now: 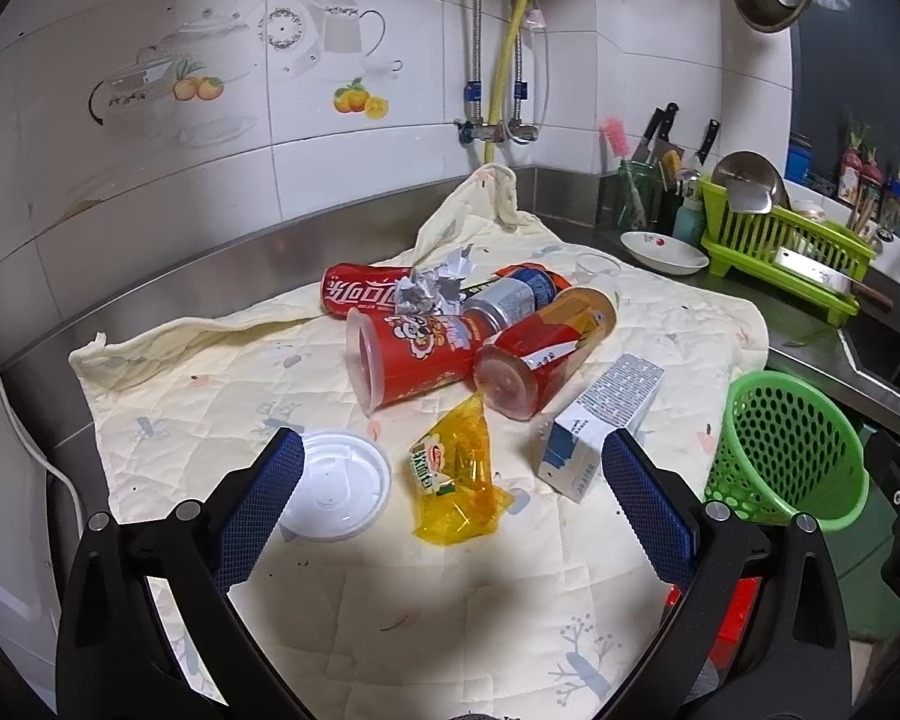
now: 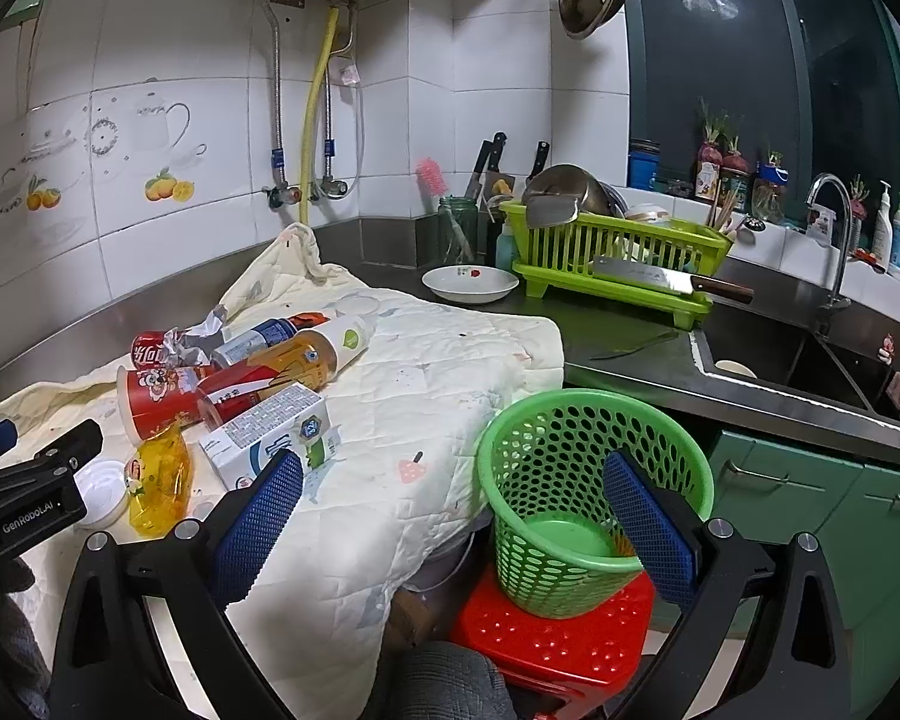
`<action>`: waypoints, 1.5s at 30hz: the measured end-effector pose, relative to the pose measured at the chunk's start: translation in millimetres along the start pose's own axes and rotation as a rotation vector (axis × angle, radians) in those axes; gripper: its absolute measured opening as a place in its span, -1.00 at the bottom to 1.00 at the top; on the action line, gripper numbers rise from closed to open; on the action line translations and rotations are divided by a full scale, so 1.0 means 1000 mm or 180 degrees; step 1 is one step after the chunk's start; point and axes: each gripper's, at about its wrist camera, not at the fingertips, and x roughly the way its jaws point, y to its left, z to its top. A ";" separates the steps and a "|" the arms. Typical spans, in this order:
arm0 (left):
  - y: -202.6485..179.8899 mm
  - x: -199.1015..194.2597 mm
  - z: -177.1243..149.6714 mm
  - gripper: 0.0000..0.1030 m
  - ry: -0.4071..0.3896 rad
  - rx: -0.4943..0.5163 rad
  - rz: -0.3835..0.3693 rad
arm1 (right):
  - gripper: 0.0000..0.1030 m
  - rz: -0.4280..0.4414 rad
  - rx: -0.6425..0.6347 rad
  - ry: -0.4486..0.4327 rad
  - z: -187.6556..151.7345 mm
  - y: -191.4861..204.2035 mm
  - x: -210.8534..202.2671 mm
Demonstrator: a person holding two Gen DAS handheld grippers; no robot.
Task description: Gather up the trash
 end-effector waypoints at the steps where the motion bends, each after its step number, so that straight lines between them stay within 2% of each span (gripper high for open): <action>1: 0.001 0.000 0.001 0.90 -0.0002 -0.0003 0.0007 | 0.89 -0.0002 -0.0009 -0.0002 0.000 0.001 0.000; 12: 0.018 0.005 0.007 0.90 -0.0011 -0.0060 0.0133 | 0.89 0.0100 -0.0143 0.0021 0.009 0.018 0.013; 21: 0.053 0.021 0.012 0.85 0.0068 -0.0177 0.0346 | 0.88 0.0395 -0.0165 0.0338 0.018 0.038 0.056; 25: 0.066 0.028 0.012 0.85 0.0101 -0.0222 0.0399 | 0.85 0.0654 -0.0027 0.0672 0.022 0.052 0.088; 30: 0.084 0.034 0.009 0.78 0.0144 -0.0274 0.0449 | 0.71 0.0892 0.0205 0.1045 0.028 0.073 0.122; 36: 0.103 0.043 0.004 0.68 0.0242 -0.0363 0.0454 | 0.68 0.0973 0.0458 0.1428 0.027 0.091 0.159; 42: 0.113 0.048 -0.001 0.56 0.0321 -0.0381 0.0387 | 0.61 0.0826 0.0552 0.1718 0.021 0.106 0.192; 45: 0.108 0.052 -0.002 0.54 0.0385 -0.0377 0.0220 | 0.54 0.0833 0.0633 0.1815 0.017 0.107 0.202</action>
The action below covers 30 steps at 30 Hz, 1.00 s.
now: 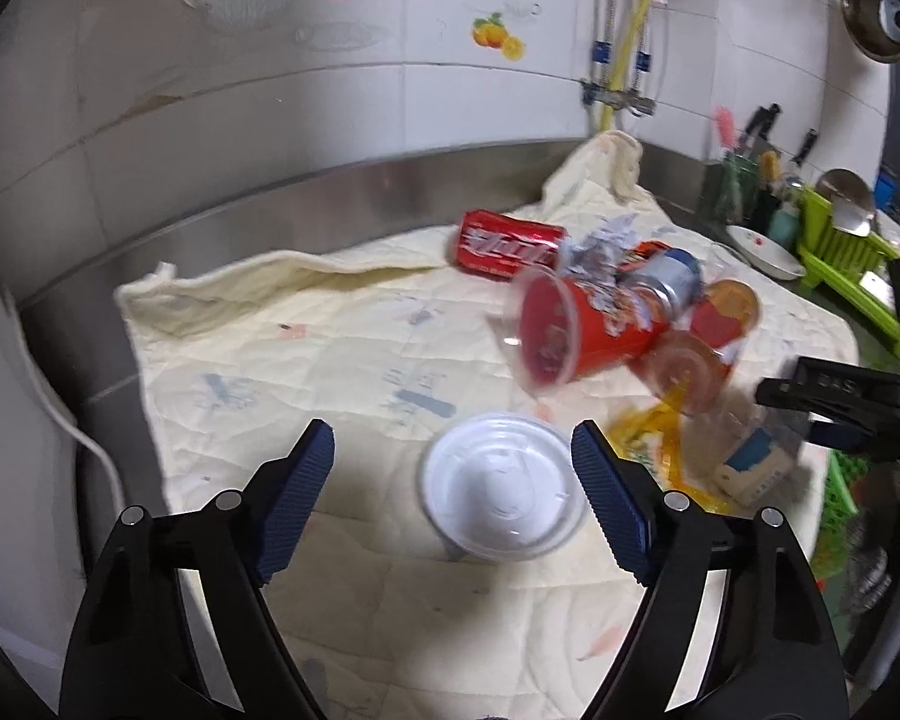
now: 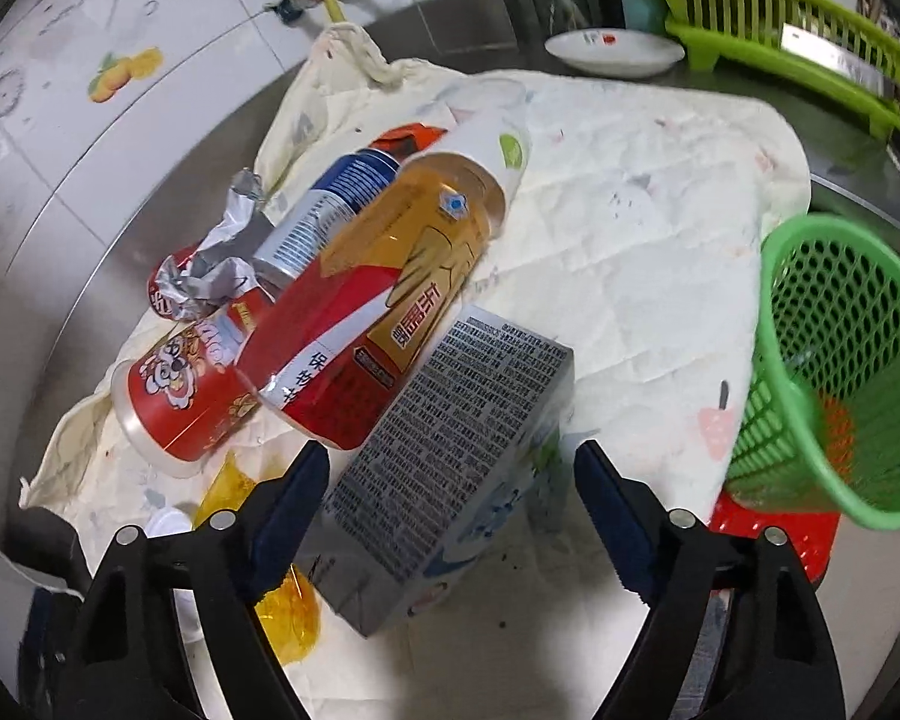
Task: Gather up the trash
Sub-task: 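Grasp the white milk carton with the right tool while the left tool grasps the yellow wrapper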
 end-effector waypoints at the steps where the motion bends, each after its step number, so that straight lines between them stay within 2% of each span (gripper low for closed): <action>1: -0.004 0.002 0.000 0.51 0.0026 0.0021 -0.0050 | 0.50 0.0026 0.0016 0.0031 0.000 -0.001 0.001; 7: -0.037 0.014 -0.002 0.42 0.0137 0.0251 -0.0384 | 0.23 0.0208 0.0031 0.0100 -0.001 -0.009 -0.008; 14: -0.069 0.037 -0.002 0.26 0.0315 0.0469 -0.0628 | 0.09 0.0550 0.0253 0.0180 -0.012 -0.036 -0.021; 17: -0.080 0.050 -0.003 0.14 0.0421 0.0551 -0.0649 | 0.05 0.0698 0.0462 0.0239 -0.015 -0.051 -0.014; 19: -0.085 0.058 -0.003 0.10 0.0485 0.0590 -0.0656 | 0.01 0.0813 0.0651 0.0378 -0.019 -0.061 -0.002; 21: -0.090 0.062 -0.004 0.04 0.0519 0.0664 -0.0642 | -0.04 0.0996 0.0820 0.0432 -0.022 -0.068 0.003; 23: -0.091 0.064 -0.004 -0.01 0.0539 0.0683 -0.0672 | -0.12 0.1064 0.0766 0.0342 -0.022 -0.069 -0.002; 25: -0.090 0.068 -0.004 -0.10 0.0597 0.0669 -0.0723 | -0.16 0.0997 0.0607 0.0213 -0.020 -0.064 -0.013; 30: -0.092 0.079 -0.007 -0.52 0.0732 0.0656 -0.0763 | -0.21 0.0996 0.0297 -0.0001 -0.012 -0.066 -0.036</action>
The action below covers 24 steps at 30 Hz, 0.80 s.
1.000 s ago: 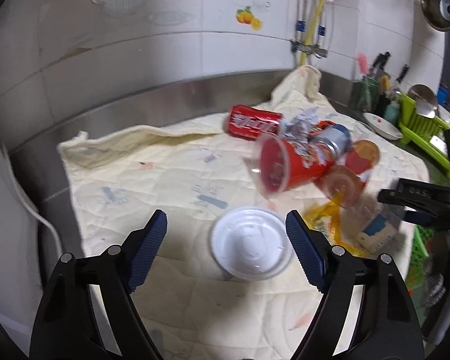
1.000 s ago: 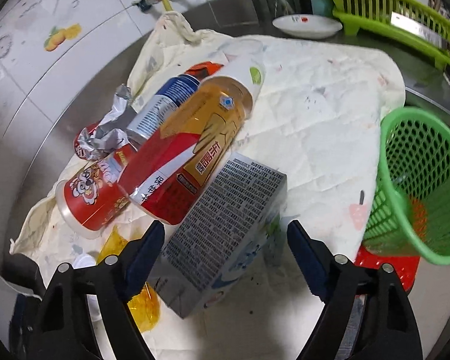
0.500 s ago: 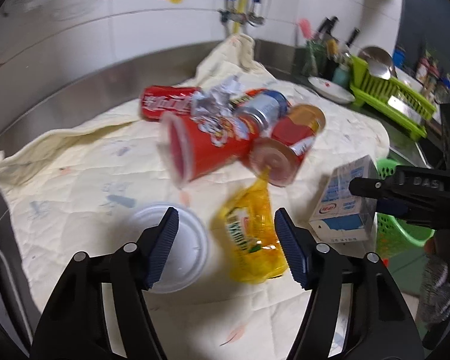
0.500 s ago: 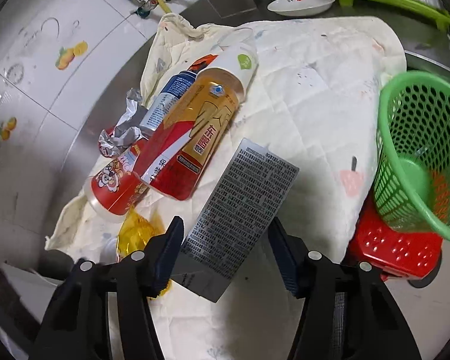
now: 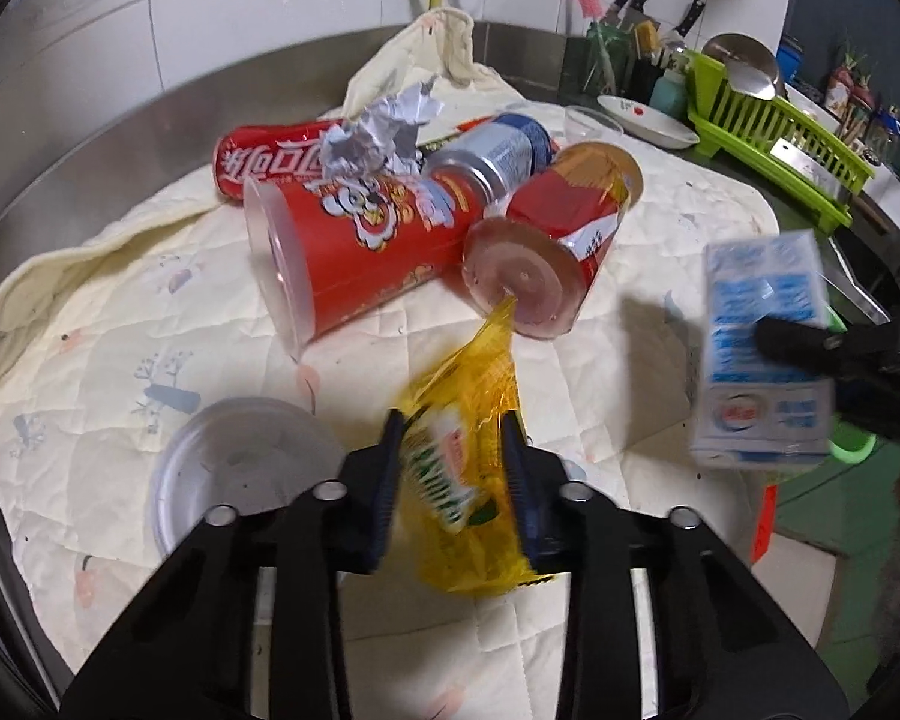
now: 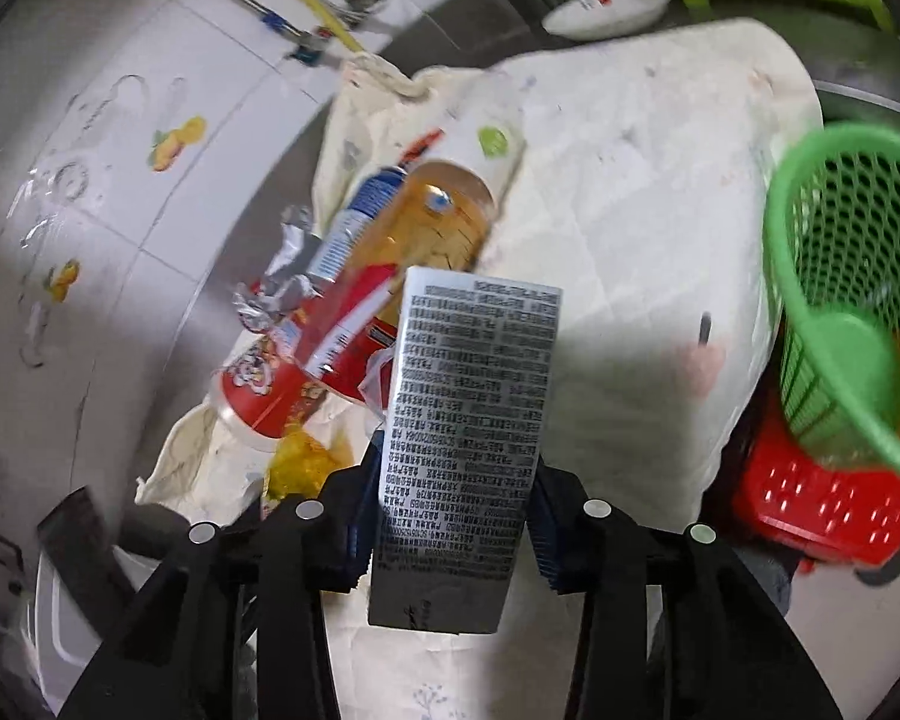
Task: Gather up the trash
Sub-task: 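Grasp the white milk carton with the right tool while the left tool grasps the yellow wrapper, then drop the milk carton and yellow wrapper into the green basket with both tools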
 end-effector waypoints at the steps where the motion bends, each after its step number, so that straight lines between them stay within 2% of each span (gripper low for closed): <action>1: 0.000 0.001 0.000 -0.54 0.0003 -0.0012 -0.0021 | -0.22 -0.0023 -0.0030 -0.0030 0.002 -0.003 -0.005; 8: -0.007 0.000 0.001 -0.69 -0.0047 0.0043 0.0001 | -0.24 -0.0251 -0.0107 -0.0222 0.024 -0.043 -0.045; 13: -0.015 -0.009 0.006 -0.74 -0.0126 0.0085 -0.0017 | -0.24 -0.0892 -0.0119 -0.0329 0.047 -0.100 -0.061; 16: -0.017 -0.015 0.011 -0.75 -0.0161 0.0024 -0.0094 | -0.24 -0.1321 -0.0106 -0.0223 0.057 -0.140 -0.049; 19: -0.025 -0.024 0.015 -0.75 -0.0220 0.0058 -0.0162 | -0.24 -0.1692 -0.0054 0.0048 0.063 -0.182 -0.023; 24: -0.050 -0.037 0.029 -0.75 -0.0319 0.0146 -0.0362 | -0.24 -0.2000 0.0025 0.0535 0.062 -0.232 0.020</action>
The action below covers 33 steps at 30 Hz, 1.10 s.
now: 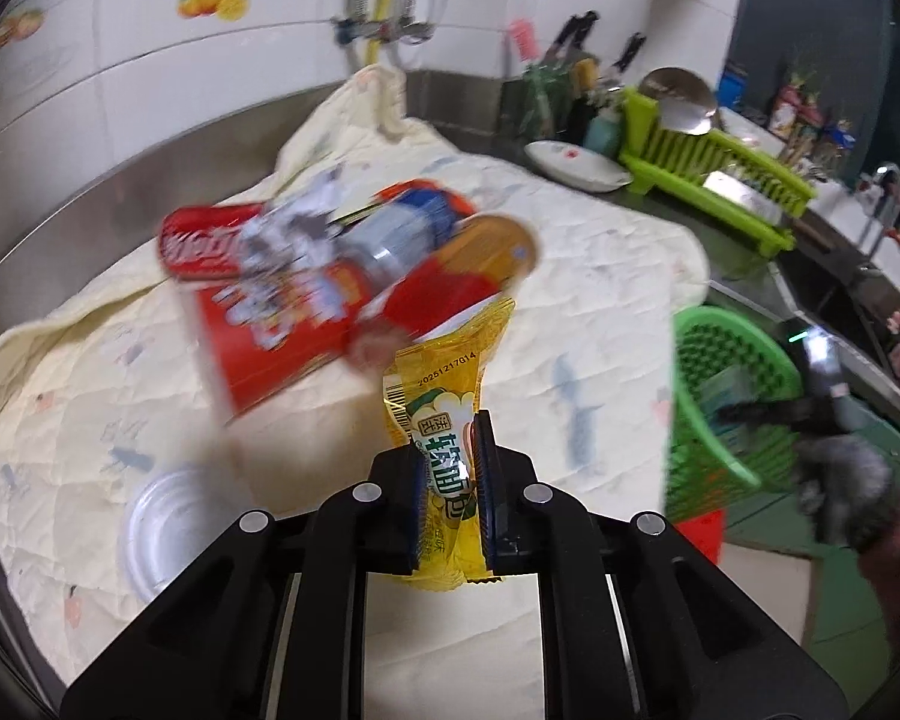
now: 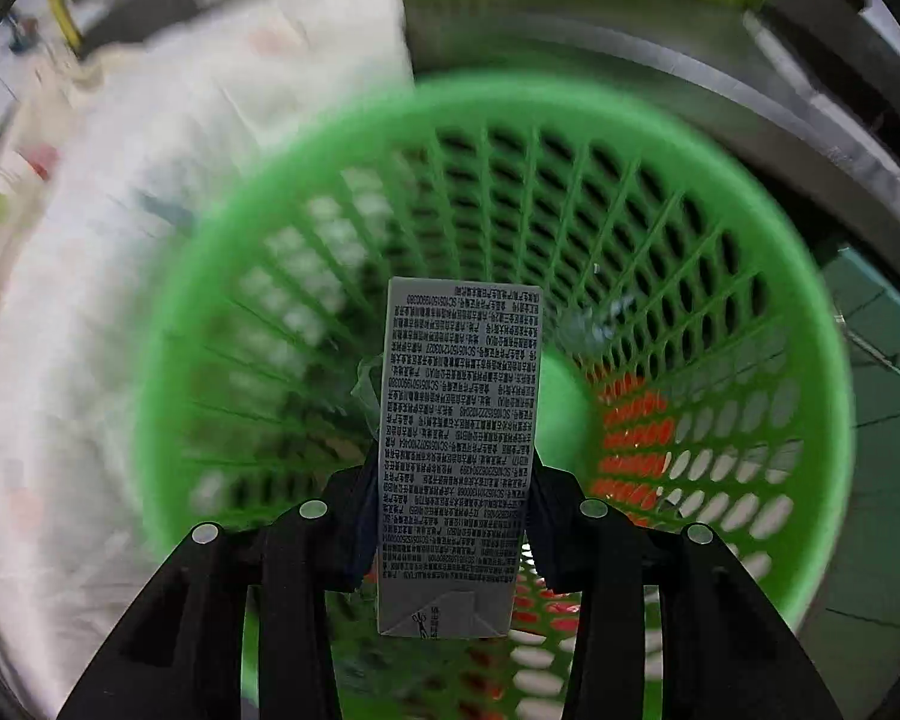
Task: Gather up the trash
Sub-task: 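Drop the milk carton and yellow wrapper into the green basket with both tools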
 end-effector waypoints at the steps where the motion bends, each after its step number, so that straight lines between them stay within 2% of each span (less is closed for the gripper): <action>1: -0.005 0.000 0.003 -0.75 -0.0007 0.0012 -0.0053 | -0.24 -0.0075 -0.0005 0.0070 0.000 -0.001 0.009; 3: -0.017 0.002 0.009 -0.75 -0.0017 0.0064 -0.0142 | -0.24 -0.0043 0.0025 0.0199 0.001 -0.003 0.021; 10: -0.082 0.029 0.039 -0.75 0.0004 0.0307 -0.0540 | -0.21 0.0009 0.0070 0.0153 0.001 -0.010 0.015; 13: -0.115 0.041 0.049 -0.75 -0.0022 0.0470 -0.0672 | -0.13 0.0099 0.0094 0.0055 0.000 -0.019 0.008; 18: -0.161 0.067 0.058 -0.75 0.0072 0.0605 -0.0846 | -0.13 0.0184 0.0180 -0.0110 -0.003 -0.038 -0.008; 20: -0.177 0.075 0.059 -0.75 0.0101 0.0660 -0.0922 | -0.13 0.0260 0.0208 -0.0189 -0.011 -0.050 -0.027; 22: -0.195 0.085 0.058 -0.75 0.0125 0.0731 -0.0931 | -0.13 0.0367 0.0255 -0.0325 -0.019 -0.063 -0.050; 25: -0.221 0.104 0.055 -0.75 0.0240 0.0793 -0.1009 | -0.02 0.0448 0.0230 -0.0536 -0.033 -0.076 -0.084; 30: -0.254 0.133 0.045 -0.72 0.0439 0.0868 -0.1106 | 0.17 0.0175 0.0114 -0.1049 -0.061 -0.089 -0.138; 33: -0.266 0.142 0.039 -0.68 0.0471 0.0912 -0.1076 | 0.20 0.0085 0.0109 -0.1205 -0.073 -0.097 -0.152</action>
